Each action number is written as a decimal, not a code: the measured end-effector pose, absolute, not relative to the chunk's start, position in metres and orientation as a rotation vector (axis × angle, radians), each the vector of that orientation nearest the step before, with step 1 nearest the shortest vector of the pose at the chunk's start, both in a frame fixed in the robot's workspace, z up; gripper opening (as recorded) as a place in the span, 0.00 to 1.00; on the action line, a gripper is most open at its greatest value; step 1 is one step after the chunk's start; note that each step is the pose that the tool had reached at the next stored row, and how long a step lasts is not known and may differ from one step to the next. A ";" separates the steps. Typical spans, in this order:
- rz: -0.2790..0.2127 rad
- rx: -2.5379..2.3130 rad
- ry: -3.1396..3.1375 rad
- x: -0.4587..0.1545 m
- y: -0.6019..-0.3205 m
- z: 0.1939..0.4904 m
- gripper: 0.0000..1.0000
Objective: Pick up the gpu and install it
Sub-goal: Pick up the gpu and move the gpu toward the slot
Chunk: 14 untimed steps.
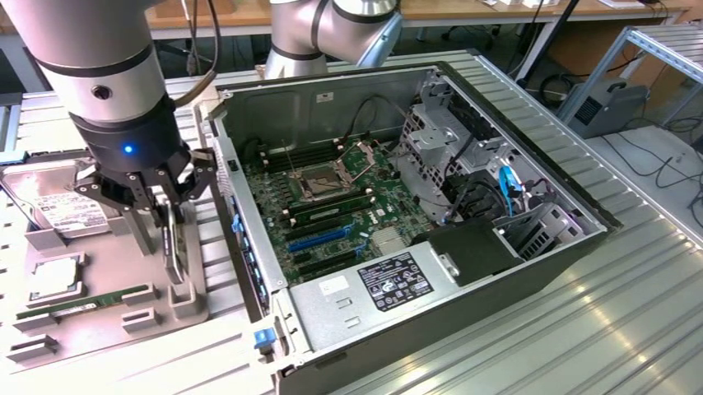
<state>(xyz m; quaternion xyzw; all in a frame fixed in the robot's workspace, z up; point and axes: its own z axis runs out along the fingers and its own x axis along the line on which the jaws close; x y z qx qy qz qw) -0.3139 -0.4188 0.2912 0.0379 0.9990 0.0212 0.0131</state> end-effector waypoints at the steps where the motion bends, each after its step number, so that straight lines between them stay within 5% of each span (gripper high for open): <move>1: 0.066 0.118 3.113 -0.314 -0.419 0.292 0.27; 14: 0.063 0.118 3.112 -0.314 -0.419 0.310 0.27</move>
